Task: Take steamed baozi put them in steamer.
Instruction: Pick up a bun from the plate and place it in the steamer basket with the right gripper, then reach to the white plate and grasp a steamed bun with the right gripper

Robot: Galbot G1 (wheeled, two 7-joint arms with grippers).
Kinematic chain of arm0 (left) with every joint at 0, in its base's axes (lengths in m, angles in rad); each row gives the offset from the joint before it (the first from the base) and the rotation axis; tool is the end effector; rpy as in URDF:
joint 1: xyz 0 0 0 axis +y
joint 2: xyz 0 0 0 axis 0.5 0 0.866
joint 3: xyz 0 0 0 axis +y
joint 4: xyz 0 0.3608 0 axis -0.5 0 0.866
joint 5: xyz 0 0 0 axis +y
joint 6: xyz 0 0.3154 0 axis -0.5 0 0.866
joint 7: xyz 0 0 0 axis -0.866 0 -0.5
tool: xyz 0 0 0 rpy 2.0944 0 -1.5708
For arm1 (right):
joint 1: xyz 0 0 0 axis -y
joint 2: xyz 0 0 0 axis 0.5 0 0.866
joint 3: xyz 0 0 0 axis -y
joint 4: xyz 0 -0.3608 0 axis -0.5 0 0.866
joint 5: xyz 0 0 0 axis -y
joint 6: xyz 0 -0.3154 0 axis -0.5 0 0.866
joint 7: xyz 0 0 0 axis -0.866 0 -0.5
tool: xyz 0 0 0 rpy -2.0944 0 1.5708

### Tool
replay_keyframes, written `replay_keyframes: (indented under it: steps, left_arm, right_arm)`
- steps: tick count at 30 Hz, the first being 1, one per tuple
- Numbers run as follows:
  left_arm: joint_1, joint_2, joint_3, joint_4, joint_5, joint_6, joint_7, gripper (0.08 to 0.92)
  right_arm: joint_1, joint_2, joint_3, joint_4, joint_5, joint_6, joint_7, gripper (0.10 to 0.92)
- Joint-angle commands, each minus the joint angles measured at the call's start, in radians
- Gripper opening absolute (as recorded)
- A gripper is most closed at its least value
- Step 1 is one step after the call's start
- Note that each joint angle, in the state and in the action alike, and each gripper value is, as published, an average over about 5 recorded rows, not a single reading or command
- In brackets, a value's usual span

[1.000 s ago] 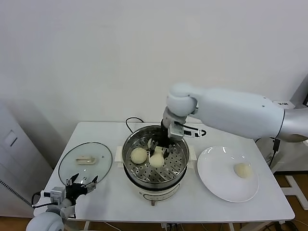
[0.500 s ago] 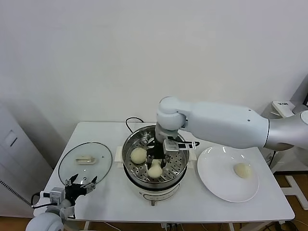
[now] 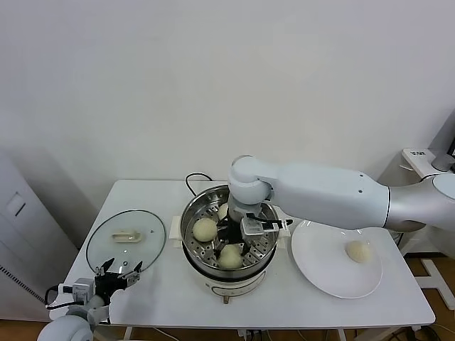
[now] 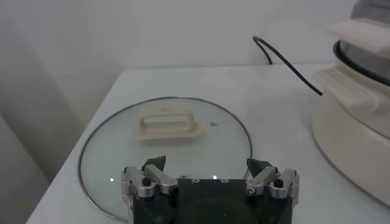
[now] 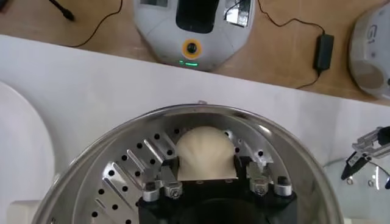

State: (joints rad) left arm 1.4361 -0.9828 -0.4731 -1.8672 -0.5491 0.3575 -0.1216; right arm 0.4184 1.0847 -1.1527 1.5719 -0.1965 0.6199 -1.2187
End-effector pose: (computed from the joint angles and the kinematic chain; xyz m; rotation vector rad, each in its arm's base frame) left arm 0.1908 0.1364 -0.3289 -0.1144 -2.6205 -0.0801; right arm 0.4592 0.1089 -0.0819 -2.0819 0.0138 -2.0406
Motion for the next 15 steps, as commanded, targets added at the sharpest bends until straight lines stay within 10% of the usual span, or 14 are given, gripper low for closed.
replay_keyframes:
  steps: [1, 15]
  left_arm:
    - [-0.002, 0.000, 0.002, -0.002, 0.001, 0.002, 0.000, 0.823]
    - [-0.010, 0.009, -0.001, 0.001, -0.001, 0.003, 0.000, 0.823]
  right_arm:
    - [0.002, -0.033, 0.140, -0.085, -0.027, -0.051, -0.005, 0.787]
    - [0.119, -0.343, 0.131, -0.278, 0.260, -0.320, -0.085, 0.823]
